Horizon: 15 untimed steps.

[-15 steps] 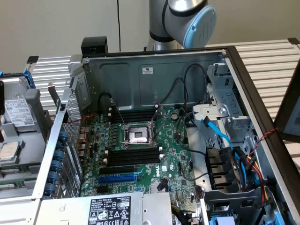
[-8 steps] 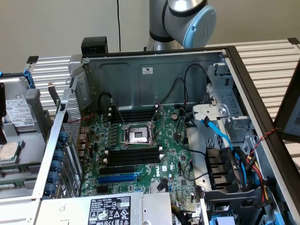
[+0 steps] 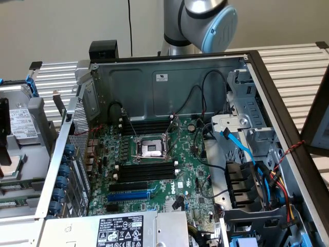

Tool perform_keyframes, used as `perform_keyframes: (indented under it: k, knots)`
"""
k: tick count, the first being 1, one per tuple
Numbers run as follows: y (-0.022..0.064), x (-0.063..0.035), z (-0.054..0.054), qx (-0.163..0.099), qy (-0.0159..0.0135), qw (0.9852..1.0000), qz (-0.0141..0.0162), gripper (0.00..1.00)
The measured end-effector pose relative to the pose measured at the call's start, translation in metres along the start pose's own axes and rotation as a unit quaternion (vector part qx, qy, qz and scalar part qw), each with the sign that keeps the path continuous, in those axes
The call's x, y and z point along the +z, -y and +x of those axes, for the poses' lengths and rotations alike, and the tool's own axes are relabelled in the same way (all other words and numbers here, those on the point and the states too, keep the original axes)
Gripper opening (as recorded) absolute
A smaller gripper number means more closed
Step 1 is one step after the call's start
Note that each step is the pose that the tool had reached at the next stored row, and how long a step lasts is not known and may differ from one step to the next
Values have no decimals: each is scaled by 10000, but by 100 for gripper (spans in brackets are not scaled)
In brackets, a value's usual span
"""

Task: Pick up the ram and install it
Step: 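Pick up the ram and move it above insertion slot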

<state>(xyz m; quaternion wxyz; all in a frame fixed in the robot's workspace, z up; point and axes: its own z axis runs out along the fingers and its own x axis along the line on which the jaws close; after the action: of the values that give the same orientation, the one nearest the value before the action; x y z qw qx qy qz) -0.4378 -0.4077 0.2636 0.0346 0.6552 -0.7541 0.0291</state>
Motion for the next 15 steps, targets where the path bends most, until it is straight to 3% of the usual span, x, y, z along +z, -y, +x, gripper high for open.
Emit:
perform_keyframes:
  k: [8, 15]
  knots:
    - [67, 123, 30, -67, 2, 10000, 34, 36]
    - [97, 249, 14, -336, -8, 9994, 61, 36]
